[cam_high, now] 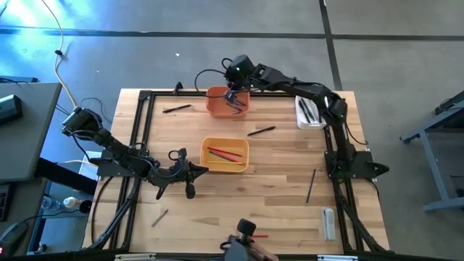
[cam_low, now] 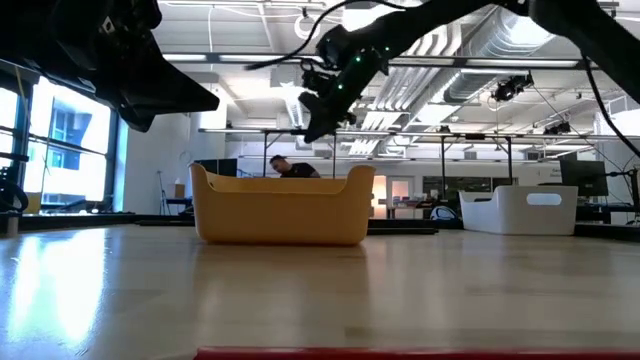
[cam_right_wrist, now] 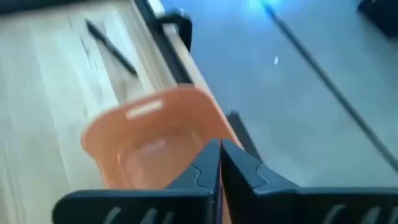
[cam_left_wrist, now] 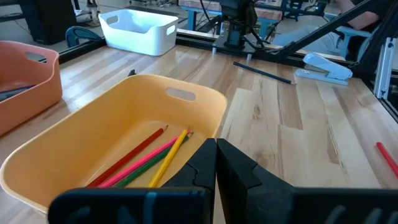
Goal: Sort crayons/erasers/pens/pencils in bins
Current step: Put the blue pencil into the yellow bin, then put the right black pen into the white bin
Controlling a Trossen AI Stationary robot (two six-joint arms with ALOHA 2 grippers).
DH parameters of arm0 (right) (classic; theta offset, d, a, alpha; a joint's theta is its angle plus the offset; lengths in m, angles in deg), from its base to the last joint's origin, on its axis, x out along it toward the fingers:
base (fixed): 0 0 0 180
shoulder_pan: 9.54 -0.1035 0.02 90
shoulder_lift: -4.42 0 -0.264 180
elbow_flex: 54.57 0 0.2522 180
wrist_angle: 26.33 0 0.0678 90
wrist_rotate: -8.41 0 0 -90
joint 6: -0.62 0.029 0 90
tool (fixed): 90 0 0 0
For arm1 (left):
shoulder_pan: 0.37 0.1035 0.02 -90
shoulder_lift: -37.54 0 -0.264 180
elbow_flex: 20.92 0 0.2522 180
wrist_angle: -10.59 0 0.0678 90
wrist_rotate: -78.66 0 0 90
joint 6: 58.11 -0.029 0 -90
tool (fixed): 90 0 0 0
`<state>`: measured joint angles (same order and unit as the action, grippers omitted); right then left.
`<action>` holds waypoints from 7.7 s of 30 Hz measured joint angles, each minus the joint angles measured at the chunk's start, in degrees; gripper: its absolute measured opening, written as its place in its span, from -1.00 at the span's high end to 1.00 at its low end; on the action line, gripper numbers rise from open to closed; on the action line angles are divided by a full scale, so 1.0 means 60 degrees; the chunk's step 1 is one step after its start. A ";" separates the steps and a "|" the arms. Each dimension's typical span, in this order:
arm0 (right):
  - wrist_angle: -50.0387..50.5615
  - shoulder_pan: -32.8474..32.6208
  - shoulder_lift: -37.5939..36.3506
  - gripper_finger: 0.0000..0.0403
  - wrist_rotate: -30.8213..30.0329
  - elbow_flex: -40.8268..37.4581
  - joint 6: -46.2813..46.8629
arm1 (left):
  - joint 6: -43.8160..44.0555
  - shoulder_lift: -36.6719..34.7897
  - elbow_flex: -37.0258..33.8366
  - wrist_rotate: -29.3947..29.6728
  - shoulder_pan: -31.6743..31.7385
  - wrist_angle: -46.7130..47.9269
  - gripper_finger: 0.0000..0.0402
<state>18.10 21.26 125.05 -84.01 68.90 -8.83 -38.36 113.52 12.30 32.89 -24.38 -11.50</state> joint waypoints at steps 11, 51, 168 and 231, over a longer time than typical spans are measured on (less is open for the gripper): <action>-0.6594 -0.0174 -0.2536 0.98 -0.0054 -0.5887 0.0754 | 0.0013 -0.0003 -0.0003 -0.0111 0.0000 -0.0018 1.00; 0.4392 -1.1502 -1.0068 1.00 -0.2598 -1.1959 1.4333 | 0.0098 0.0000 -0.0003 -0.0761 0.0382 -0.0074 1.00; -0.2448 -0.4994 -0.1377 0.94 -0.0973 -0.5467 0.2557 | 0.0181 -0.0003 0.0005 -0.0787 0.0350 0.0134 1.00; -0.8488 -0.5517 -0.8953 0.98 -0.0035 -1.3503 -0.0130 | 0.0430 0.0001 0.0005 -0.0783 0.0375 0.0063 1.00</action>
<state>-32.82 -11.84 71.33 -84.22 -12.12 -9.61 -35.78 113.52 12.33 28.19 -22.13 -11.13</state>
